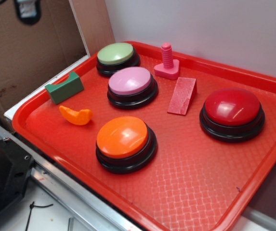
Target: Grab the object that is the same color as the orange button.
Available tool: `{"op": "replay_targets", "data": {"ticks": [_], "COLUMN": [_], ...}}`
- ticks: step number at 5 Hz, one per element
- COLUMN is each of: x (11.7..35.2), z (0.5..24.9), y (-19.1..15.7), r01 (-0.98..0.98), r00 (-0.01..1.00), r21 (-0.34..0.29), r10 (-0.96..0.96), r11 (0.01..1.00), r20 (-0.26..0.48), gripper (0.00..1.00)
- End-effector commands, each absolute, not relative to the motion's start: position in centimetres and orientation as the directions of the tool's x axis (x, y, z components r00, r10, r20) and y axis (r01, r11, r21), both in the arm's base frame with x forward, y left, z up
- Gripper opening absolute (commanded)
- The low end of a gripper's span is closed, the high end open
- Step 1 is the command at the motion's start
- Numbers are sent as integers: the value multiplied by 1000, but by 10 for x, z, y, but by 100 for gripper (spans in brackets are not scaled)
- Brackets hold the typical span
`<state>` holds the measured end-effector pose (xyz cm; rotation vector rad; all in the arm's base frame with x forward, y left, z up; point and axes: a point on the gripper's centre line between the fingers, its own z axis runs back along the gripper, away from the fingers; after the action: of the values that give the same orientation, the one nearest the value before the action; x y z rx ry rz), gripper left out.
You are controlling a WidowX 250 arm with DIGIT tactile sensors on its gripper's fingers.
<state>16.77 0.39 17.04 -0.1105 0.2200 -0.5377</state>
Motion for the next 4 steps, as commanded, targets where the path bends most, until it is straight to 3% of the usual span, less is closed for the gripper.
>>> {"op": "replay_targets", "data": {"ticks": [1,2,3,4], "x": [155,164,172,176], "z": [109,88,69,45], "y": [5,4,3,7], "r01": [839,870,871,858], "r00": [507,465,468,483], "r21": [-28,31,45,11], "r10": [-800,-800,-798,-799], "r11": [543,492,489,514], "r20": [-320,-379,-381,-358], "gripper": [100,100,100,100]}}
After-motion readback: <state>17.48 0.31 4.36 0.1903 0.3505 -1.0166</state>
